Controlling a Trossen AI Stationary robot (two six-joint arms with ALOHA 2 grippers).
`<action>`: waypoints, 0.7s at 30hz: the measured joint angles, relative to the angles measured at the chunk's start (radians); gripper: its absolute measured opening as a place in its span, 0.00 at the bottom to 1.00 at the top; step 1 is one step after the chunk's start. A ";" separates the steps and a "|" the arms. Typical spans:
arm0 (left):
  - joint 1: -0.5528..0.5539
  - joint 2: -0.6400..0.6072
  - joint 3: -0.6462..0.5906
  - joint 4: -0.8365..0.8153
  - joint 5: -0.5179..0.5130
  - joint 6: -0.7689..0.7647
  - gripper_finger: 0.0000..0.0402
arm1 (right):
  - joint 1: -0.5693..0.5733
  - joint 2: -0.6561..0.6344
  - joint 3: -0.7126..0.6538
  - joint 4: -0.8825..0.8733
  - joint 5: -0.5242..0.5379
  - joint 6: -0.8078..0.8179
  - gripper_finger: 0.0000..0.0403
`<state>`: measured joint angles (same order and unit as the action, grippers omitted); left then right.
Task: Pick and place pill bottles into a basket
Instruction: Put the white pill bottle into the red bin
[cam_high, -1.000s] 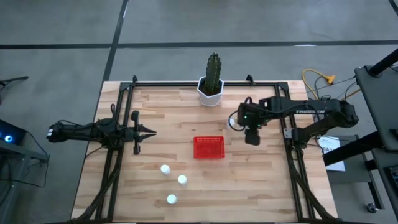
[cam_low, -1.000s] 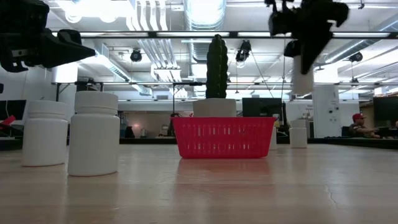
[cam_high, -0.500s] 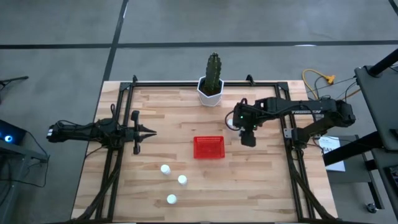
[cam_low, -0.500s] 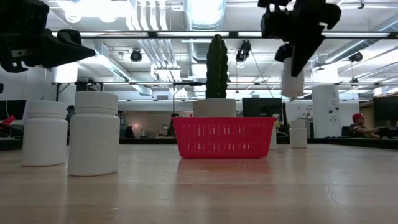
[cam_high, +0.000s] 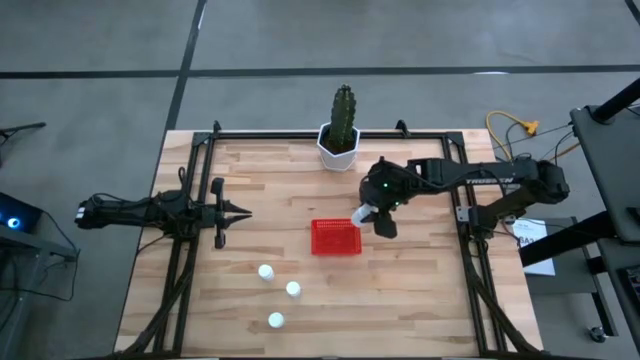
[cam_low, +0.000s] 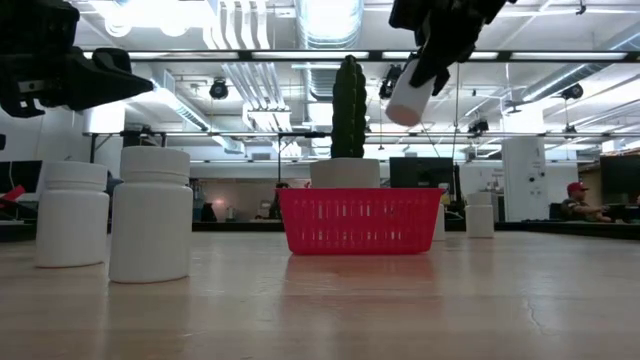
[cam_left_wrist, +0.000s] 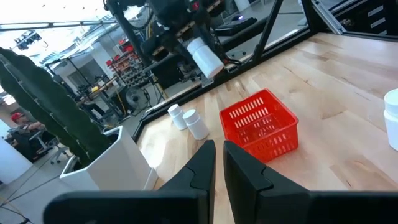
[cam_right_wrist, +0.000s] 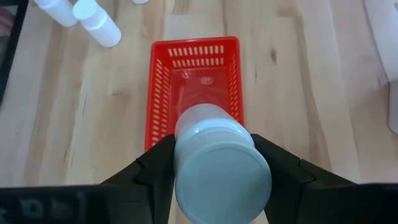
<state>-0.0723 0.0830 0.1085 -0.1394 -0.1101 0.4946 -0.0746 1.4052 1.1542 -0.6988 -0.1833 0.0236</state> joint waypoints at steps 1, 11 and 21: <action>0.000 0.001 0.000 0.001 0.000 0.000 0.04 | 0.002 0.007 0.002 -0.001 0.000 0.000 0.41; 0.000 0.001 0.000 0.000 0.000 0.000 0.04 | 0.033 0.106 0.076 -0.056 0.092 -0.032 0.41; 0.000 0.002 0.000 0.000 0.000 0.000 0.04 | 0.091 0.283 0.221 -0.194 0.194 -0.068 0.41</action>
<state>-0.0723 0.0845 0.1085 -0.1394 -0.1102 0.4948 0.0164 1.6884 1.3748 -0.8927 0.0110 -0.0445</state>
